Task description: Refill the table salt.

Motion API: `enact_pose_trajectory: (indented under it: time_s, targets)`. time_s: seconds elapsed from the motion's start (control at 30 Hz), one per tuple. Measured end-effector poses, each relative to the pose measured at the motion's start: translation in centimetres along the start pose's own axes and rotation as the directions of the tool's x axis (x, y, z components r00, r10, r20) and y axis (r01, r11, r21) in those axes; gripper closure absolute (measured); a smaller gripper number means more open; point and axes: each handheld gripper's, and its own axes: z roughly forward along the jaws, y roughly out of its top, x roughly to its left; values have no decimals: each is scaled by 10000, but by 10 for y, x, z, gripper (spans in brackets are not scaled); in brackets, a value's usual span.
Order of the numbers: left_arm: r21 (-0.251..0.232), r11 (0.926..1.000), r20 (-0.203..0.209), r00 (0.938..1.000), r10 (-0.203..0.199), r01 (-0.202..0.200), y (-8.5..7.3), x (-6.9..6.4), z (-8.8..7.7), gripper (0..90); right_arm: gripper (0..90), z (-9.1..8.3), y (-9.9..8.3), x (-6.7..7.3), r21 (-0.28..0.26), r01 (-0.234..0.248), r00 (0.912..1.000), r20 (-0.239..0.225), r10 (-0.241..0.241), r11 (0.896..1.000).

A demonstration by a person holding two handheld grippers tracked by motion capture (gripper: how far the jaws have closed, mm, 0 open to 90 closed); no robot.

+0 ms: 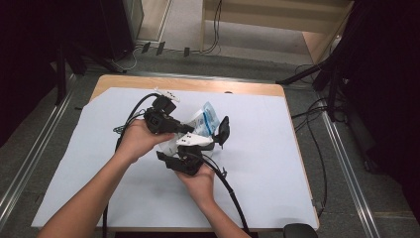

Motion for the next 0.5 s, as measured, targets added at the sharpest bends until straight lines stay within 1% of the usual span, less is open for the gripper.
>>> enact_pose_trajectory:
  time_s: [0.17, 0.27, 0.33, 0.5]
  targets:
    - [-93, 10000, 134, 9999, 3, -2, -1, 1, -2, 883, 619, -1, 0, 0, -24, 41, 10000, 59, -41, 10000]
    - [-177, 9998, 215, 9997, 78, -75, -1, 1, -5, 883, 617, -2, 1, 0, -82, 52, 9999, 109, -52, 10000]
    - [-177, 9998, 147, 9998, 99, -96, -1, 1, -6, 883, 614, -3, 1, 0, -90, 102, 9998, 165, -100, 9999]
    - [-195, 9997, 220, 9997, 125, -121, -2, 1, -8, 881, 610, -4, 0, 1, -137, 157, 9995, 260, -153, 9998]
